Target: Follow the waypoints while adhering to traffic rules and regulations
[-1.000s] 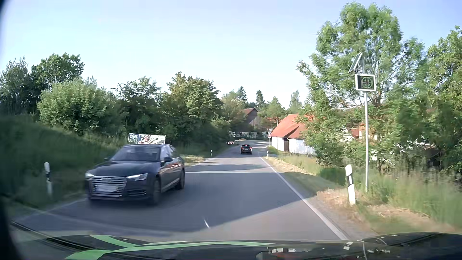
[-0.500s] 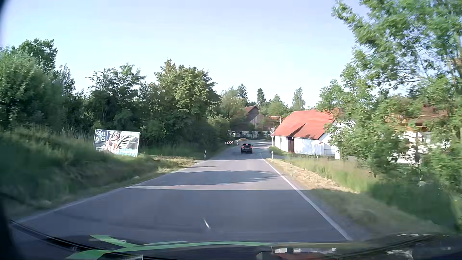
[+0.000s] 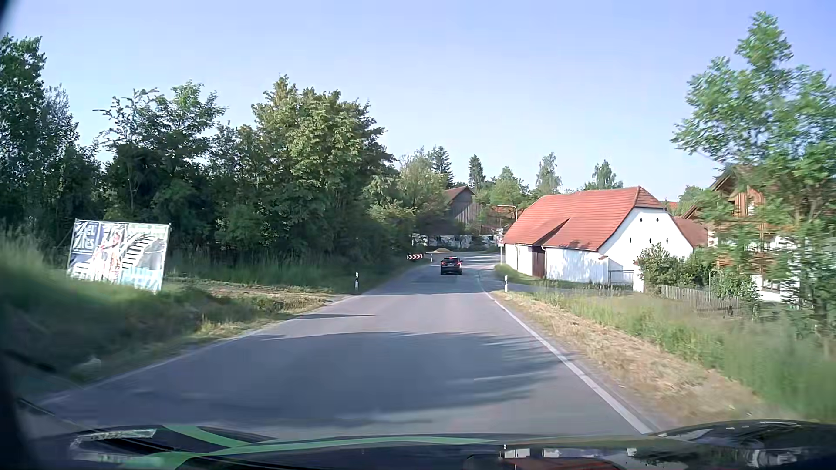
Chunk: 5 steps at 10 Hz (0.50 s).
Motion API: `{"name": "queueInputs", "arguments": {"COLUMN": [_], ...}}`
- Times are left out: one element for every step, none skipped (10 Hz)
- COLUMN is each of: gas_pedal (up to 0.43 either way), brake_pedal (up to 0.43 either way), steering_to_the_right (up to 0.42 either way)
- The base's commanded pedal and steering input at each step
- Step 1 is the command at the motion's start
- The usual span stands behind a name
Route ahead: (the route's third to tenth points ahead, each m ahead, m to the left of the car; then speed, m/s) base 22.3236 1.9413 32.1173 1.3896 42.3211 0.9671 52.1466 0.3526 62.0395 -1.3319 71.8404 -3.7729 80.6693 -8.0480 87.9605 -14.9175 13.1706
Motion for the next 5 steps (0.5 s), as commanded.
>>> {"name": "queueInputs", "arguments": {"gas_pedal": [0.0,0.0,0.0,0.0,0.0], "brake_pedal": [0.0,0.0,0.0,0.0,0.0], "steering_to_the_right": [-0.006,-0.006,-0.005,-0.002,-0.003]}}
